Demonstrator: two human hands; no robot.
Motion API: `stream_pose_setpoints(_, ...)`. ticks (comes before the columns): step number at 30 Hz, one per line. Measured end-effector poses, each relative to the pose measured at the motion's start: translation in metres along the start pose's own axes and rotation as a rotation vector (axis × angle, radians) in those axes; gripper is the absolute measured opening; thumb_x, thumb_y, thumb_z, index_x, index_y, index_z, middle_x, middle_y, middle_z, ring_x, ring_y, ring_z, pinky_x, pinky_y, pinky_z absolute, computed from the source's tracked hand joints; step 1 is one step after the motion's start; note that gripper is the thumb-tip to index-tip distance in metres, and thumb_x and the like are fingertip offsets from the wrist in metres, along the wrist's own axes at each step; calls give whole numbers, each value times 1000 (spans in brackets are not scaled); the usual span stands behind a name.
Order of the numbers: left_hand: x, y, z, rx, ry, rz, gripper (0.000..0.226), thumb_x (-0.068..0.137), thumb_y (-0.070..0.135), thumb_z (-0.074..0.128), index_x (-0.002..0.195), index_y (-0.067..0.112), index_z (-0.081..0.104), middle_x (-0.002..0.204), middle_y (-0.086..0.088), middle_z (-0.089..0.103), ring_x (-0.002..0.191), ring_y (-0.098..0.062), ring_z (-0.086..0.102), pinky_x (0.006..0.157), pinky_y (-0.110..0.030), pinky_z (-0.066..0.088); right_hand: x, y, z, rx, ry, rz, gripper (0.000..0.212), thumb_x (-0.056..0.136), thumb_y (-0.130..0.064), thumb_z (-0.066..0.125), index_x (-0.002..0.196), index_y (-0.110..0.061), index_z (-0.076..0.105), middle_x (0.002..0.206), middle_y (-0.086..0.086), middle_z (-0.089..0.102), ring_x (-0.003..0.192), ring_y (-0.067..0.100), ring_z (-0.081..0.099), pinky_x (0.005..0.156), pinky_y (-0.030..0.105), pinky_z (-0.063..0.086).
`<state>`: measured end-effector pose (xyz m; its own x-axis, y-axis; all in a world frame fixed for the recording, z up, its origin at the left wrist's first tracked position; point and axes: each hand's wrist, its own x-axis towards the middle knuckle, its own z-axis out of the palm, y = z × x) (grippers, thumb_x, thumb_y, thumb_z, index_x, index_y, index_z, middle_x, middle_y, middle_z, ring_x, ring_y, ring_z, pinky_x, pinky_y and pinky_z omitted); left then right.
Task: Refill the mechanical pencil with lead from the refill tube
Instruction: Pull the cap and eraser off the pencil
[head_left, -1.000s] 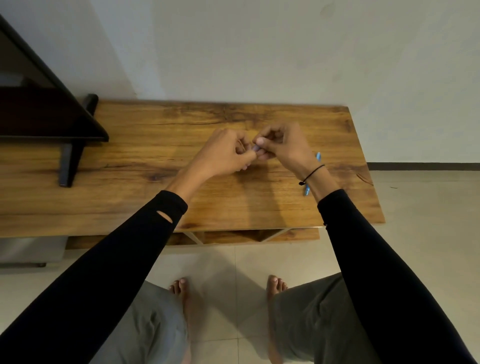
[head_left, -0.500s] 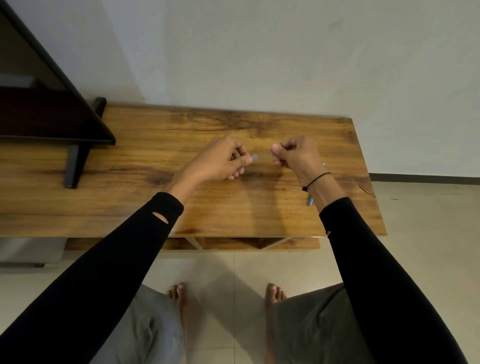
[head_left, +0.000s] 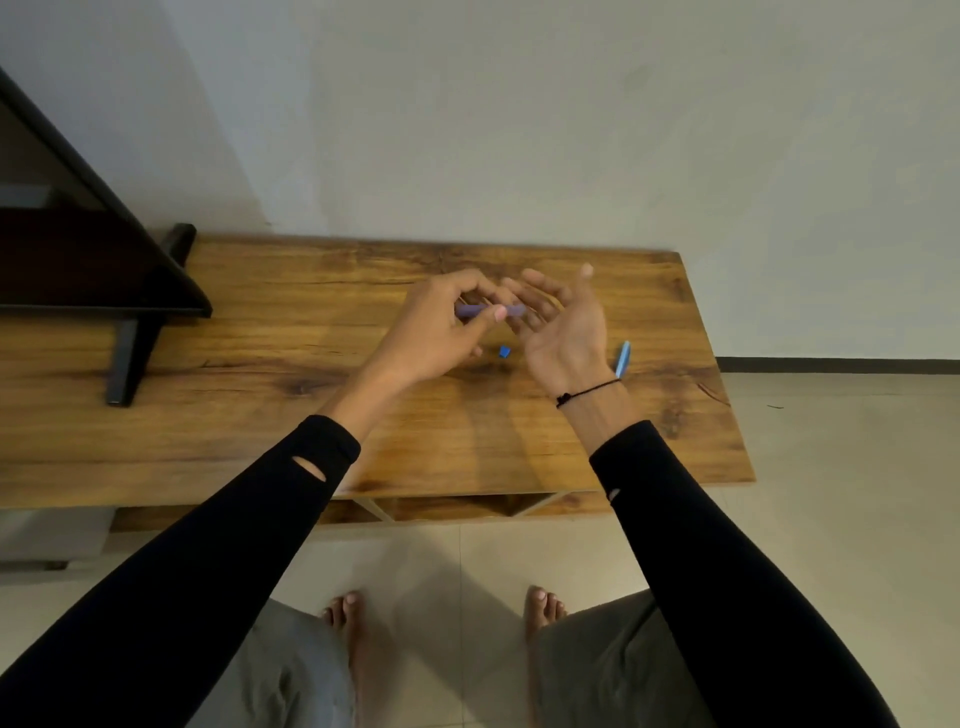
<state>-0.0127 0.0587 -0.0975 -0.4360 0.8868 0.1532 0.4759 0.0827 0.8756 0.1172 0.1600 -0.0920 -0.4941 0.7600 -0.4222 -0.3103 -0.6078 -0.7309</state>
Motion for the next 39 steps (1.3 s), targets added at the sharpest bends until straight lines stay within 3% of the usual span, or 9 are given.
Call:
stream_pose_setpoints(4,-2,25,16,101,37,266,10,92,20,85,102,17,84,97,6,74,88,-5,69,74,-16,53,-11,-8,12,426,-148,54,89,105,-70,22,143,4,51,136,36,64,128,46,64,105,51,55)
stream_pose_setpoints(9,2,43,11,105,106,393,15,88,15,90,102,11,86,93,-5,74,82,-17,70,72,-32,60,-19,-21,15,551,-188,-16,98,101,-76,22,150,6,45,139,37,61,113,43,69,107,49,53)
stream_pose_setpoints(13,-3,49,11,72,131,483,17,87,3,89,103,7,86,93,-6,76,84,-18,72,72,-36,62,-22,-28,15,522,-215,-43,101,100,-78,20,151,6,45,126,34,66,101,37,75,90,42,63)
stream_pose_setpoints(17,-8,47,10,48,170,484,15,88,3,89,102,3,85,94,-10,81,84,-26,76,70,-43,63,-20,-36,13,544,-213,-68,103,100,-79,21,150,7,46,128,35,64,100,38,75,89,42,63)
stream_pose_setpoints(21,-7,43,11,43,205,491,12,88,5,89,100,3,85,92,-8,80,81,-21,76,70,-34,63,-18,-39,11,564,-213,-79,99,99,-79,24,144,5,51,123,35,66,96,38,76,85,42,64)
stream_pose_setpoints(28,-9,18,7,-46,265,221,11,86,19,89,92,25,83,89,10,83,76,-6,79,69,-22,63,-11,-45,5,560,-190,-101,98,98,-79,25,135,6,56,117,36,69,96,38,77,83,41,65)
stream_pose_setpoints(32,-14,-9,16,352,159,-3,8,85,29,87,79,28,81,72,20,73,65,3,69,61,-22,54,-9,-47,2,539,-167,-101,96,98,-79,27,133,5,58,119,34,69,96,37,75,81,40,65)
stream_pose_setpoints(35,-24,-17,29,573,186,-60,9,90,24,83,81,25,80,82,13,80,72,-12,75,58,-23,44,-9,-45,3,493,-154,-103,93,99,-79,28,130,3,60,116,31,68,93,35,73,78,40,64)
stream_pose_setpoints(39,-28,-16,37,640,216,-26,7,96,24,80,98,23,86,100,3,85,84,-22,79,65,-28,47,-10,-43,6,458,-142,-108,92,99,-78,29,127,3,62,111,29,69,91,33,72,76,39,62)
